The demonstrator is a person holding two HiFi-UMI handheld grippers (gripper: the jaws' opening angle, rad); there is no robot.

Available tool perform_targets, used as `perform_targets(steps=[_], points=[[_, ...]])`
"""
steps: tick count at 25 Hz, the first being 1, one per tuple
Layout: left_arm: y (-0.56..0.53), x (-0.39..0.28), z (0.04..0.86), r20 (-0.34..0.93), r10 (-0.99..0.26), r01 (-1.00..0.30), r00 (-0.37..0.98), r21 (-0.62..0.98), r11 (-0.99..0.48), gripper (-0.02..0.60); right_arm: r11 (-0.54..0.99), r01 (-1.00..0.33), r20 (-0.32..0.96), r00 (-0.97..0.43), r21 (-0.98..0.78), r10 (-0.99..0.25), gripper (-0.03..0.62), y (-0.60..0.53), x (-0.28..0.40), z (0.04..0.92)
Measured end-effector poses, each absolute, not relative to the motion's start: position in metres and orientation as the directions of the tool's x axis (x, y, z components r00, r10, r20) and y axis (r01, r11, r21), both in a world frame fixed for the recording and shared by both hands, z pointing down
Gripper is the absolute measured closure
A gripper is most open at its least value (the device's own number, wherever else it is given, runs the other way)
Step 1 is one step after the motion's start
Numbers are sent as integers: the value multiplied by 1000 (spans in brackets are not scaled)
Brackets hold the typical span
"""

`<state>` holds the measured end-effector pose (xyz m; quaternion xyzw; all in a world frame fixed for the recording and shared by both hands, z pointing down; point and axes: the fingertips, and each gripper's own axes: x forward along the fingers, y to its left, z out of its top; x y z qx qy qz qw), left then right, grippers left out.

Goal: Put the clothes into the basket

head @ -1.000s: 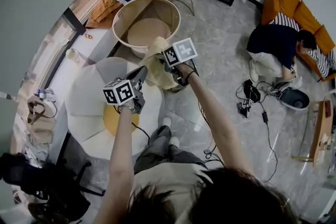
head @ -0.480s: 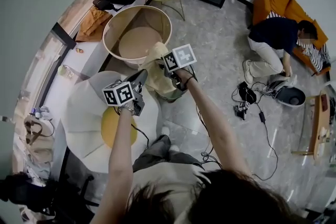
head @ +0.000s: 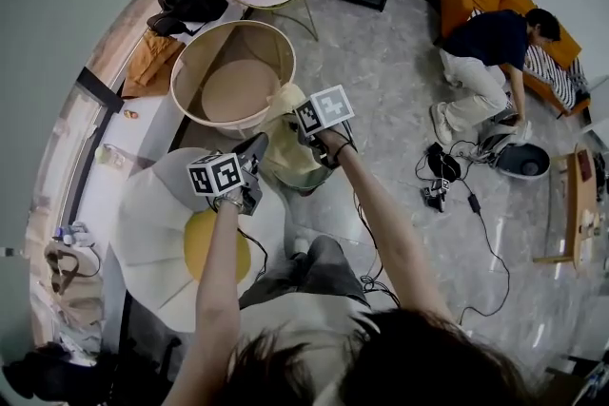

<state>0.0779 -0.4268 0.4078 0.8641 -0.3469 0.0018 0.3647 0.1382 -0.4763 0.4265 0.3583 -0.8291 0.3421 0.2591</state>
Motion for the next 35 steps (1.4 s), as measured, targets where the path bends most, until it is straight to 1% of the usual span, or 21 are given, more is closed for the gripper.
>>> perform_targets(steps=[4,8,19,35], points=[[-432,90,412,268,-585,-597,766,636,-490,571,505,-776,672,-605,-378,-427,545,-483,151,431],[-442,106,415,276,-583,-600,764,637,-484,571,514,-768,678,-610,-381,-409,545,-494,162,436],[-486,141,425,298,-641,-636,707,665,-392,571,604,-715,746,-604,-353,-279,543,-528,185,463],[-516,155,455,325,-699,-664,637,692,-283,571,673,-673,812,-554,-305,-185,545,-548,197,514]])
